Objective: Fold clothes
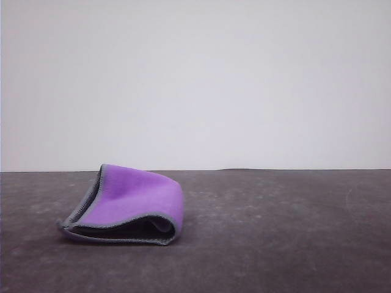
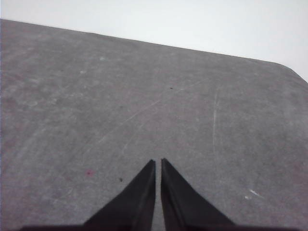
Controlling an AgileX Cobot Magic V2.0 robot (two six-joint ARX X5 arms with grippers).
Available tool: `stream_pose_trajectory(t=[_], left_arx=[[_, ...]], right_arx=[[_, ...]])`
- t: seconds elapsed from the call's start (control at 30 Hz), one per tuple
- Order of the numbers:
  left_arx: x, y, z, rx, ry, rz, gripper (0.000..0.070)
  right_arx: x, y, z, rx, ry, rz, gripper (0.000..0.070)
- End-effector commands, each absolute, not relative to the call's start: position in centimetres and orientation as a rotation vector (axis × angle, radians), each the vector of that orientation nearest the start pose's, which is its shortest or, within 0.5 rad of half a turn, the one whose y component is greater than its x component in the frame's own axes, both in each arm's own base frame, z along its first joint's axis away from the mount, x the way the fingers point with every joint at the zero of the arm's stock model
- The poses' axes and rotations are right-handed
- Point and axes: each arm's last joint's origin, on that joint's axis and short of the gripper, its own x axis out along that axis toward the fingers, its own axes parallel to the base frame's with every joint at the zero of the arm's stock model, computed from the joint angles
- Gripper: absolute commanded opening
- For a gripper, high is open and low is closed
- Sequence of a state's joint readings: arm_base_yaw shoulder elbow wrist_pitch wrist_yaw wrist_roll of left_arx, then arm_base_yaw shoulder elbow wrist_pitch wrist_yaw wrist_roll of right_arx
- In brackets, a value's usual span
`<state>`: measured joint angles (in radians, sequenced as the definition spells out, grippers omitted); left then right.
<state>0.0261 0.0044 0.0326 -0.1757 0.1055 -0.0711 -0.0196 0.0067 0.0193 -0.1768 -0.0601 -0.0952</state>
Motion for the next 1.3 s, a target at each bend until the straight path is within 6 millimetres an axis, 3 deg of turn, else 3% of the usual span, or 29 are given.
stream_pose_trajectory(t=[0.0,1.27], left_arx=[[9.56,-0.04,15.01,-0.08,0.176,-0.068,0.0],[9.56,-0.04,15.02,-0.08,0.176,-0.068,0.0]], right_arx=[[9.58,-0.01,15.04,-0.071,0.166,0.046,0.0016],[9.61,-0.04,15.23,-0.054,0.147,0.037,0.0016]])
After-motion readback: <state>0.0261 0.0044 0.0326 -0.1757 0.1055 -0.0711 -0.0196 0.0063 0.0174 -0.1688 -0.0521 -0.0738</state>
